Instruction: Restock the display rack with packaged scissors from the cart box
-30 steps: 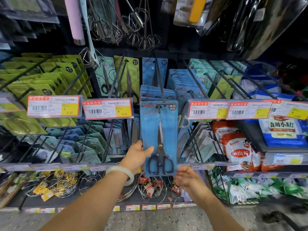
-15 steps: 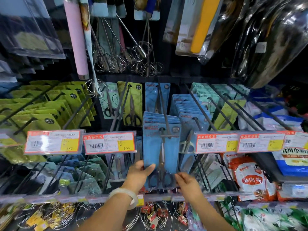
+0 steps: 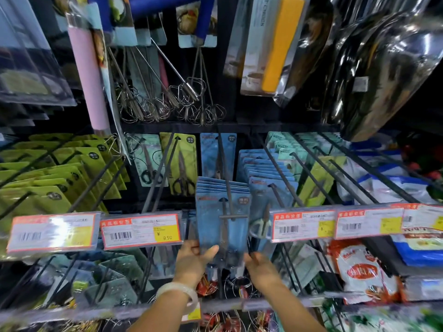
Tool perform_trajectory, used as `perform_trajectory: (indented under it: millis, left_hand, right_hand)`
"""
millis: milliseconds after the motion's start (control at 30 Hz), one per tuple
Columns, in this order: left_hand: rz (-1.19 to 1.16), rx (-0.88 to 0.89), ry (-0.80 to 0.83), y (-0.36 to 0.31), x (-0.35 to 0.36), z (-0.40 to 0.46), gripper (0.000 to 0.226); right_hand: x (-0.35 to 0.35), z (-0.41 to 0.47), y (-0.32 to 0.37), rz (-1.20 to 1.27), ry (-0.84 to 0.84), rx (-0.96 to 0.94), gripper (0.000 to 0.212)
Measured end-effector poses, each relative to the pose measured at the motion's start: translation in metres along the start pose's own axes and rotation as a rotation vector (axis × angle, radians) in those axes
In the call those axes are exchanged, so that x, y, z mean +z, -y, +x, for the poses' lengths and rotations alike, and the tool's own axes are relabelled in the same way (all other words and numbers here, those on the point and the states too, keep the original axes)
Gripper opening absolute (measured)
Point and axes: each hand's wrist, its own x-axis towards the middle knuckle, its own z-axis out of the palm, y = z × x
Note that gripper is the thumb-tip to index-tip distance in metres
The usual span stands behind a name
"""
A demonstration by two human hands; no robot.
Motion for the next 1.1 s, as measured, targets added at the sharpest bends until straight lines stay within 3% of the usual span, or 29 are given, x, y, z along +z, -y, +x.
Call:
perform_trajectory:
  millis: [67,133,233,467,567,800,933,1100]
  left_hand:
    - [0.101,-0.009,-0.014,0.007,0.000,-0.008,0.051]
    - [0.360,-0.067,-0.024,0.013,0.006,-0.026,0.065]
    - [0.681,-0.082,0.048,0.019,0.028,-0.066,0.067]
    - [1.200,0.426,0.289,0.006,0.146,-0.190,0.065]
    - [1.281,0.587,0.395,0.001,0.211,-0.252,0.067]
    - [1.300,0.996,0.655,-0.020,0.368,-0.415,0.071]
    - [1.306,1.158,0.786,-0.025,0.439,-0.489,0.067]
    - [1.335,1.225,0.937,-0.029,0.523,-0.540,0.069]
  right_hand:
    - [-0.006,-0.012,-0.010,-0.094,0.034,-0.009,0.042]
    - [-0.013,-0.031,-0.022,-0.193,0.061,-0.039,0.037]
    - [-0.023,-0.056,-0.047,-0.269,0.074,-0.058,0.037]
    - [-0.101,-0.144,-0.151,-0.532,-0.097,-0.093,0.056]
    - [-0.157,-0.196,-0.213,-0.531,-0.149,0.003,0.062]
    - [-0.299,-0.333,-0.355,-0.486,-0.437,0.275,0.052]
    - [-0.352,-0.388,-0.419,-0.403,-0.521,0.430,0.046]
    - [-0.400,-0.423,-0.486,-0.327,-0.550,0.584,0.044]
